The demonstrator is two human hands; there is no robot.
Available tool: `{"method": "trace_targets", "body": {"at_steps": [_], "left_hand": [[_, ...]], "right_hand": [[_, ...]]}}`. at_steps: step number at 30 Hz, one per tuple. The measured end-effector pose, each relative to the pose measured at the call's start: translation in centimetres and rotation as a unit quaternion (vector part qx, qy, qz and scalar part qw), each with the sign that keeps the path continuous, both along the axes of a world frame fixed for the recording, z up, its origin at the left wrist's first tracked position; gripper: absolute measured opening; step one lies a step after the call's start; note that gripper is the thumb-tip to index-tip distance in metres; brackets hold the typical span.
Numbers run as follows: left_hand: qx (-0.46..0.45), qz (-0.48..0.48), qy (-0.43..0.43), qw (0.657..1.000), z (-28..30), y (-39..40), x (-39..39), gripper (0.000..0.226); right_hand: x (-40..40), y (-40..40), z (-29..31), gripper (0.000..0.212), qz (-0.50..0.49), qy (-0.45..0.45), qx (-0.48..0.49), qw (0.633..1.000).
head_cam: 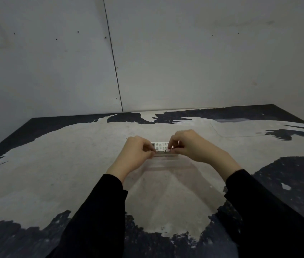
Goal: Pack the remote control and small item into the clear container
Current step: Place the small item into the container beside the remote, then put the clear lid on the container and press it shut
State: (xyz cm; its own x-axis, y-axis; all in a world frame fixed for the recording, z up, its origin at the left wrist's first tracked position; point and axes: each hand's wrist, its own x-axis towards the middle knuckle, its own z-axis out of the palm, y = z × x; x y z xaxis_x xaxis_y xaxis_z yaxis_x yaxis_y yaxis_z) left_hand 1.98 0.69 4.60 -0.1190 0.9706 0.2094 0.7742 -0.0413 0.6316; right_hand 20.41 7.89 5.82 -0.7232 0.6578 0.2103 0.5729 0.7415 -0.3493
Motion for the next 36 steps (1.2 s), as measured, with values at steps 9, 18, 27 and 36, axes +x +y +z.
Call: {"method": "trace_targets", "body": {"at_steps": [9, 18, 27, 36], "left_hand": [[-0.067, 0.013, 0.296, 0.953, -0.1, 1.8, 0.9, 0.012], [0.060, -0.018, 0.065, 0.996, -0.3, 0.8, -1.1, 0.016], [0.181, 0.041, -0.015, 0.982, -1.2, 0.6, -1.0, 0.019], [0.177, 0.097, -0.170, 0.964, -1.4, 0.7, -0.2, 0.030]], "right_hand": [[-1.4, 0.3, -0.9, 0.005, -0.024, -0.095, 0.014, 0.995], [6.5, 7.7, -3.0, 0.031, -0.317, 0.095, 0.024, 0.943], [7.7, 7.2, -4.3, 0.017, -0.366, -0.059, 0.112, 0.922], [4.4, 2.0, 3.2, 0.014, -0.253, 0.482, 0.107, 0.832]]}}
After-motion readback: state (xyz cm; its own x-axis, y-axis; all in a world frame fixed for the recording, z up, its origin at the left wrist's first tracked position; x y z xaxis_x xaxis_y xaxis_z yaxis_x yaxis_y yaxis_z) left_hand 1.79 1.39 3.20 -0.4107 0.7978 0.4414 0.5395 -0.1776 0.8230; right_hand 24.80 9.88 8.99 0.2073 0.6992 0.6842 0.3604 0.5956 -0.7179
